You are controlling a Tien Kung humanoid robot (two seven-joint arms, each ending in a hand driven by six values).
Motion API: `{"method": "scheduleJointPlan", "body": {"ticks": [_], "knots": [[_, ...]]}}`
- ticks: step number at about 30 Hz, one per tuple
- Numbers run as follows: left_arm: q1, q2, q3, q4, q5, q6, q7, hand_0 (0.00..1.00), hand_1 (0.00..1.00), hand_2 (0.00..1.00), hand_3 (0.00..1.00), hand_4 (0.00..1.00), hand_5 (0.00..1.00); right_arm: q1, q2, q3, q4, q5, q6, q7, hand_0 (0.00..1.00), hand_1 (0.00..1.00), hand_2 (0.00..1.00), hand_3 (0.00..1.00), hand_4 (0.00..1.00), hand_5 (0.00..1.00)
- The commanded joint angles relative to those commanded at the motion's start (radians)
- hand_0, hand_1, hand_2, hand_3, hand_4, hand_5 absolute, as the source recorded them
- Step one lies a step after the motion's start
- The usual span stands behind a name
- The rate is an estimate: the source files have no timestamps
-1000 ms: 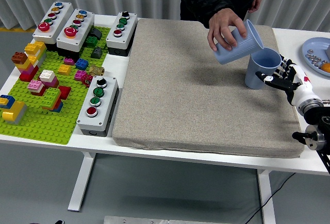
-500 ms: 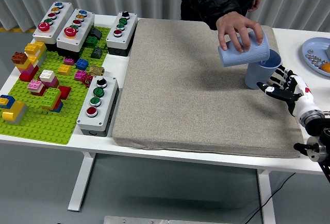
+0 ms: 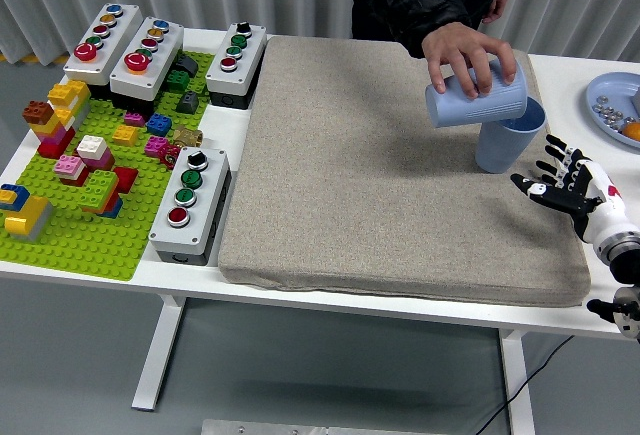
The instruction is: Pick cup pour cup place
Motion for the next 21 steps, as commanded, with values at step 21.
{"method": "scheduleJointPlan", "body": {"ticks": [21], "knots": [[-0.012, 0.005, 0.008, 0.0, -0.008, -0.001, -0.002, 0.784, 0.786, 0.85, 0.728, 0.508, 0.979, 0.165, -0.053, 0.163, 0.014, -0.003, -0.038, 0.046, 0.928, 0.858, 0.886, 0.868, 0.845, 0.253]]}}
